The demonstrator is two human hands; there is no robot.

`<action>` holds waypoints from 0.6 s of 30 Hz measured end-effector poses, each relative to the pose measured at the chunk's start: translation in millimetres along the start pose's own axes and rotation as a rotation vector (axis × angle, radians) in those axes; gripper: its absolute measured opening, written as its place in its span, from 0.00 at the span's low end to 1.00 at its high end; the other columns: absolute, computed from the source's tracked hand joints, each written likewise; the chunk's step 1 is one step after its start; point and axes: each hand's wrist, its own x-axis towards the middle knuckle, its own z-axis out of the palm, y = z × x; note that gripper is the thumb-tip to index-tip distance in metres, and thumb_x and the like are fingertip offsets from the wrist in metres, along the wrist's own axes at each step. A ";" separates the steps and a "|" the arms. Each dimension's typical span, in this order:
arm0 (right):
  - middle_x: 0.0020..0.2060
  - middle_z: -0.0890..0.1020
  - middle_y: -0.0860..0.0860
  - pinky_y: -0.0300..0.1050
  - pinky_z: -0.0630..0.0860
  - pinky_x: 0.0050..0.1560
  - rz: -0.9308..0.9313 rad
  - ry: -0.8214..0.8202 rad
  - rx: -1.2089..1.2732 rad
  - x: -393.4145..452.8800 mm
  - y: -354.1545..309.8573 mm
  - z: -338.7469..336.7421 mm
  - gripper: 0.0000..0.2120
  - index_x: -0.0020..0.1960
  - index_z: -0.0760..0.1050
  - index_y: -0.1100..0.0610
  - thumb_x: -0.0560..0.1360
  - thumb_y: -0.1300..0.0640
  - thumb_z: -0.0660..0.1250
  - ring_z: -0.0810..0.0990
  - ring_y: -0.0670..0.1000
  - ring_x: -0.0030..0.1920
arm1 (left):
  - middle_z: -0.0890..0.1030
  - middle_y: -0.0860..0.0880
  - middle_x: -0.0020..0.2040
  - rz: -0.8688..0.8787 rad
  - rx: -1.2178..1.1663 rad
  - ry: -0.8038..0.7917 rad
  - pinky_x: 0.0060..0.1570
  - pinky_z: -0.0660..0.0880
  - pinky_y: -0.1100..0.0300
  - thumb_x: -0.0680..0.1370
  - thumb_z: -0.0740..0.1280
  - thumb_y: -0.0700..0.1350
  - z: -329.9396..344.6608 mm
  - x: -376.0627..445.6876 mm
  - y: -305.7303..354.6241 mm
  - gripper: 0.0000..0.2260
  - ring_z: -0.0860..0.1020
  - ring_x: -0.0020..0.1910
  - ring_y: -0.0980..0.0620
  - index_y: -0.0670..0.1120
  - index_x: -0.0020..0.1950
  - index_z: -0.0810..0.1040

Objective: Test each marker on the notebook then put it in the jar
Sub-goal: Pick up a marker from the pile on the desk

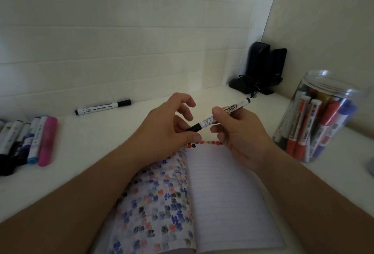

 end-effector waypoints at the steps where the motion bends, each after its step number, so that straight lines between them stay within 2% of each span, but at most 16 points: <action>1: 0.40 0.84 0.57 0.37 0.78 0.32 0.008 0.044 0.061 1.2 -0.7 -0.3 0.15 0.59 0.77 0.63 0.78 0.56 0.74 0.82 0.48 0.36 | 0.81 0.56 0.51 -0.007 -0.056 0.004 0.44 0.80 0.64 0.70 0.82 0.44 1.1 -0.9 1.3 0.23 0.84 0.43 0.55 0.58 0.57 0.76; 3: 0.37 0.85 0.58 0.38 0.79 0.34 0.033 0.118 0.099 4.1 -0.7 -1.6 0.23 0.67 0.69 0.56 0.76 0.59 0.76 0.82 0.50 0.35 | 0.83 0.56 0.47 0.033 -0.095 -0.011 0.44 0.78 0.66 0.69 0.82 0.44 6.1 -0.7 0.6 0.15 0.84 0.44 0.55 0.55 0.51 0.82; 5: 0.35 0.86 0.57 0.42 0.78 0.34 0.057 0.143 0.047 4.4 2.6 -3.0 0.28 0.69 0.64 0.49 0.77 0.59 0.76 0.80 0.51 0.33 | 0.83 0.56 0.46 0.075 -0.119 -0.039 0.48 0.77 0.67 0.69 0.81 0.43 10.7 -0.5 -1.7 0.10 0.84 0.45 0.55 0.53 0.47 0.86; 9: 0.34 0.84 0.57 0.43 0.74 0.29 0.084 0.114 0.017 5.4 6.0 -2.4 0.22 0.65 0.66 0.51 0.78 0.61 0.74 0.76 0.51 0.28 | 0.83 0.57 0.45 0.096 -0.111 -0.078 0.47 0.76 0.66 0.68 0.81 0.39 10.5 1.8 -5.2 0.13 0.83 0.45 0.55 0.57 0.43 0.87; 12: 0.31 0.82 0.57 0.45 0.72 0.29 0.097 0.126 0.011 7.4 4.8 -1.1 0.21 0.61 0.66 0.50 0.78 0.64 0.73 0.74 0.52 0.28 | 0.83 0.56 0.46 0.156 -0.107 -0.088 0.48 0.79 0.59 0.65 0.80 0.44 11.9 1.2 -5.5 0.14 0.83 0.46 0.53 0.61 0.44 0.86; 14: 0.29 0.82 0.56 0.44 0.71 0.28 0.130 0.138 0.032 7.9 5.1 1.2 0.21 0.60 0.65 0.52 0.77 0.65 0.73 0.75 0.53 0.30 | 0.83 0.57 0.47 0.173 -0.097 -0.042 0.49 0.78 0.62 0.66 0.77 0.48 14.4 1.1 -7.8 0.11 0.84 0.47 0.53 0.63 0.44 0.85; 18: 0.34 0.81 0.60 0.40 0.72 0.25 0.188 0.146 0.135 6.1 2.7 7.0 0.22 0.62 0.64 0.55 0.77 0.66 0.73 0.78 0.53 0.30 | 0.83 0.57 0.46 0.240 -0.105 0.025 0.44 0.80 0.60 0.68 0.73 0.51 15.1 3.1 -11.6 0.06 0.84 0.43 0.54 0.57 0.44 0.87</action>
